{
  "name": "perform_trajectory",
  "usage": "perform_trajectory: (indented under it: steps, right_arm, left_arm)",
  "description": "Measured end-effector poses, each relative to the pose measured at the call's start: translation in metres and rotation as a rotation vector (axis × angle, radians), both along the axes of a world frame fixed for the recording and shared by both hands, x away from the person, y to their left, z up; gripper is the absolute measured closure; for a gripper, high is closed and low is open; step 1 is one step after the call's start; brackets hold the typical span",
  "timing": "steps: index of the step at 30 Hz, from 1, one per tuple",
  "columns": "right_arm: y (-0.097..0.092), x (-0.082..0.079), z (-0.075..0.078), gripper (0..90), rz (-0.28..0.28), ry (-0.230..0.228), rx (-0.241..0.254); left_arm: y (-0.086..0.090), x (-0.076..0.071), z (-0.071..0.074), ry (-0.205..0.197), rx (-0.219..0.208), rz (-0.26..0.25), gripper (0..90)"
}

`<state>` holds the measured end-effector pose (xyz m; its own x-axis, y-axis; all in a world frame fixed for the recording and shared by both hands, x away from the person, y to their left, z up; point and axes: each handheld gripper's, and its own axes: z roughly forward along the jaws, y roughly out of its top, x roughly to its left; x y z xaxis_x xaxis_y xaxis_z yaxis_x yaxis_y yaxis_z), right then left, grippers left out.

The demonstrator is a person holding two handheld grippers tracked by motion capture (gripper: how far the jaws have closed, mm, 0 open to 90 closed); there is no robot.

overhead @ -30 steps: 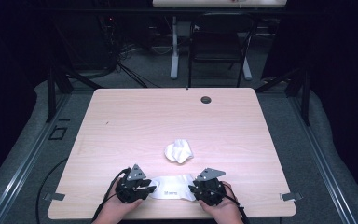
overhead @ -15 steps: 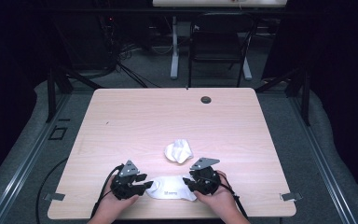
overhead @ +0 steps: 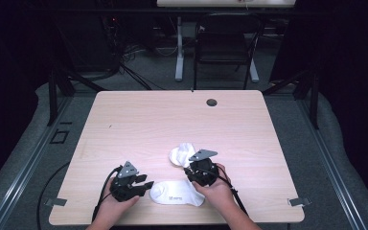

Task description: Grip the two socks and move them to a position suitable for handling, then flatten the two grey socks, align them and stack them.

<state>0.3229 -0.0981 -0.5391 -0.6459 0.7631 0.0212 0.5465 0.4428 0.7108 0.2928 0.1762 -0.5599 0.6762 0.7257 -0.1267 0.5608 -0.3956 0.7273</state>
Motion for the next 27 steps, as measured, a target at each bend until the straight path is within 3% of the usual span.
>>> perform_trajectory:
  steps: [6, 11, 20, 27]
  right_arm:
    - [0.01, 0.014, -0.001, 71.7, 0.002, -0.01, -0.033]
    - [0.024, 0.029, -0.006, 69.4, 0.007, -0.004, -0.072]
    - [0.038, 0.042, -0.021, 63.2, -0.011, -0.013, -0.128]
    - [0.038, 0.044, -0.024, 84.4, -0.021, 0.006, -0.141]
  left_arm:
    - [0.0, 0.001, 0.0, -0.001, -0.004, 0.001, 58.6]
    - [0.0, 0.001, 0.0, 0.002, -0.005, 0.0, 58.5]
    - [0.0, 0.002, -0.001, -0.001, -0.007, -0.003, 58.3]
    - [-0.001, 0.002, -0.002, -0.002, -0.001, -0.004, 57.9]
